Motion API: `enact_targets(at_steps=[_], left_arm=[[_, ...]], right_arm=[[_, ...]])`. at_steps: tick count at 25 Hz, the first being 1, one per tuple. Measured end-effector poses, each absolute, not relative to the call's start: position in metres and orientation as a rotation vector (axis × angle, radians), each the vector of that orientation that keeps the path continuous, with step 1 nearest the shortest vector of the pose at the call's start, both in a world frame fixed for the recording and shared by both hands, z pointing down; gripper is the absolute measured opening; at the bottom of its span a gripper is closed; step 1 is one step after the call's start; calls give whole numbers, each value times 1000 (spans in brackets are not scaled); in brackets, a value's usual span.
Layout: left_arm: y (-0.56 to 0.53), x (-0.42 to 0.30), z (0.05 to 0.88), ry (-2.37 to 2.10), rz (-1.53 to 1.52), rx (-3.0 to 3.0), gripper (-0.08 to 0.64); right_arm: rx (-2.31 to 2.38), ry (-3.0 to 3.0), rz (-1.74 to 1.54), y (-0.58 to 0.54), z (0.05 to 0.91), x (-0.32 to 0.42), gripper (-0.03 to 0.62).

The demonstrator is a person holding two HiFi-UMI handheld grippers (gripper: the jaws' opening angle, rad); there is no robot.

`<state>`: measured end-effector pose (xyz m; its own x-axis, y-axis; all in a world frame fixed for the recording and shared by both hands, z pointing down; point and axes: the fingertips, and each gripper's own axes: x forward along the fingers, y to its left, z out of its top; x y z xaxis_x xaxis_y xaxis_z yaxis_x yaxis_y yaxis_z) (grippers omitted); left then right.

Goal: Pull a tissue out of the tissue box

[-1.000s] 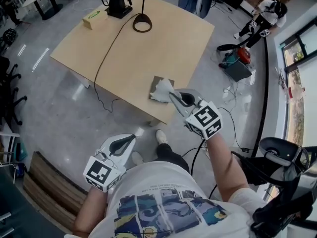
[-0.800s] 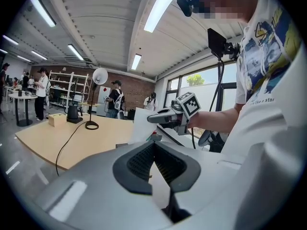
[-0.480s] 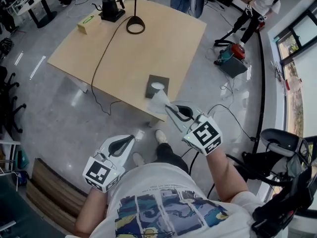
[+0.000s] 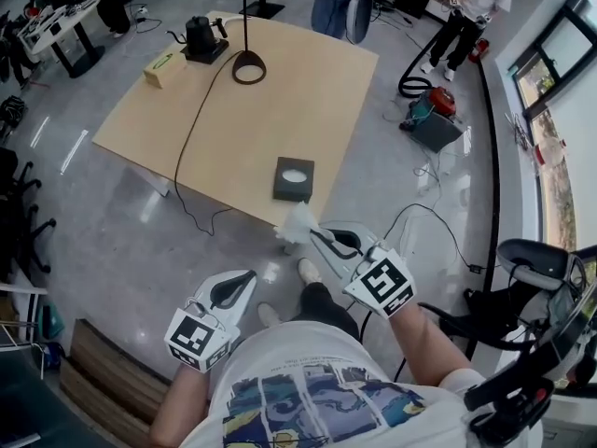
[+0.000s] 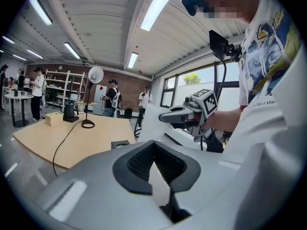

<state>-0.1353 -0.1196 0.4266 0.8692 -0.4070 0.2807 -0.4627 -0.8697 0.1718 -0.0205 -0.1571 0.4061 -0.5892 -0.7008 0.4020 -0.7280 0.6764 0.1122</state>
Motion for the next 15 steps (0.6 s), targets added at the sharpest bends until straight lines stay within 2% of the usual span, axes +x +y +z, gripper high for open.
enact_targets(at_steps=[15], left_arm=[[-118, -123, 419, -615, 352, 2835, 6]], right_arm=[[1127, -2493, 58, -139, 390, -21, 3]])
